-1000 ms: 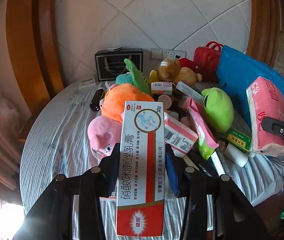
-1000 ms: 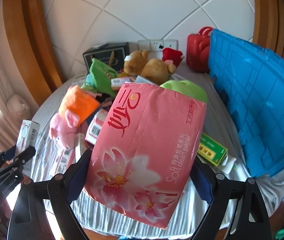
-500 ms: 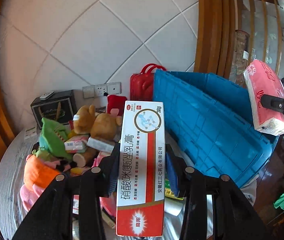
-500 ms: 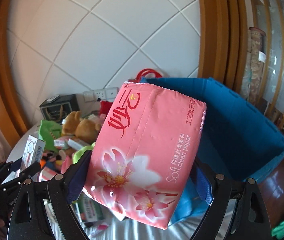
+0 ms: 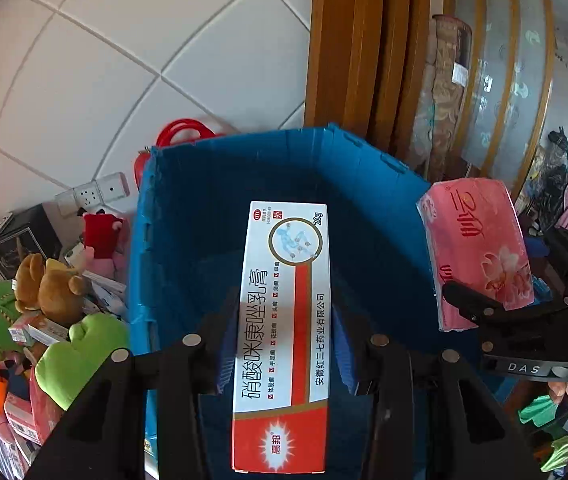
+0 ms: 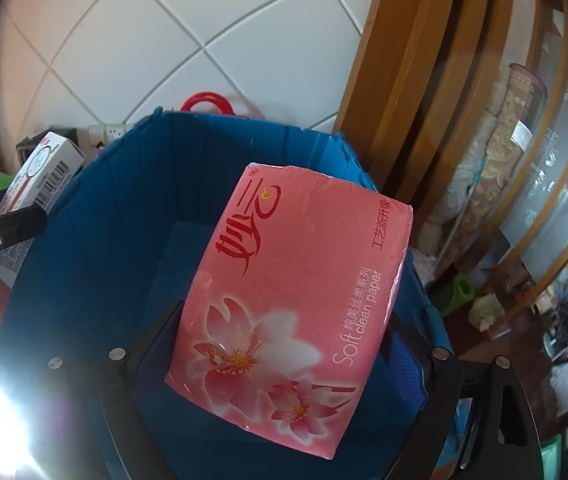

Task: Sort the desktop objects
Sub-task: 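Carry the ointment box and pink tissue pack over the blue crate with both tools, then open both tools to drop the ointment box and tissue pack into the crate, then withdraw both tools from the crate back toward the pile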

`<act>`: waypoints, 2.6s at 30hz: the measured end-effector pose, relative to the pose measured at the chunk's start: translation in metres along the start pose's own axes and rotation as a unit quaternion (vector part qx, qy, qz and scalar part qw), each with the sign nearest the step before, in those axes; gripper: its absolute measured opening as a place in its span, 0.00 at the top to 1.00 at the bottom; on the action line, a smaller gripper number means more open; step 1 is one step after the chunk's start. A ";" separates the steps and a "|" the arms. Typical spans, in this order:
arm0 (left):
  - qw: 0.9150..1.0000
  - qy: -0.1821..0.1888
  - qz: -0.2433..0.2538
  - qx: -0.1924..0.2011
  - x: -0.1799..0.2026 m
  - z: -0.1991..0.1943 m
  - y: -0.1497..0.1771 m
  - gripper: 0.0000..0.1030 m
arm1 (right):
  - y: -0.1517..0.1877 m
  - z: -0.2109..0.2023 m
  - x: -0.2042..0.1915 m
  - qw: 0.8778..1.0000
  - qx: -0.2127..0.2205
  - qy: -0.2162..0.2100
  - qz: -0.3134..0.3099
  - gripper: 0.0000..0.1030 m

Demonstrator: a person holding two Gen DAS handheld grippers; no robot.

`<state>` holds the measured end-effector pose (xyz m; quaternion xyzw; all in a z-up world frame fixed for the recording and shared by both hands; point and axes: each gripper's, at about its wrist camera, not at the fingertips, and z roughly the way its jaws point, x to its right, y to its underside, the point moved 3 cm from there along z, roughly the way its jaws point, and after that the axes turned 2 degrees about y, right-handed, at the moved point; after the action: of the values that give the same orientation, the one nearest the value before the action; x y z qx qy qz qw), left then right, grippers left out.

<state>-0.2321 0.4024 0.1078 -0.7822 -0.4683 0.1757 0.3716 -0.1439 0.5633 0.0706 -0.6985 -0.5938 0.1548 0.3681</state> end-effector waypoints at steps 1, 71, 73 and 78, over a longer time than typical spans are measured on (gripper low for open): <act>1.000 -0.008 0.002 -0.015 0.006 0.011 -0.002 0.60 | 0.001 0.007 0.006 1.000 -0.005 -0.006 -0.010 0.11; 0.933 -0.105 -0.104 -0.327 0.003 0.178 -0.011 0.33 | 0.026 0.168 0.012 0.925 -0.350 -0.109 -0.102 0.00; 0.946 -0.092 -0.101 -0.294 0.002 0.153 -0.029 0.33 | -0.004 0.160 0.020 0.934 -0.326 -0.112 -0.097 0.00; 0.971 -0.055 -0.093 -0.215 0.003 0.086 -0.051 0.33 | -0.033 0.113 0.007 0.953 -0.260 -0.136 -0.081 0.00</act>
<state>-0.3143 0.4555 0.0893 -0.7861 -0.5852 0.0779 0.1831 -0.2390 0.6081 0.0183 -0.6919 -0.7125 0.0583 0.1010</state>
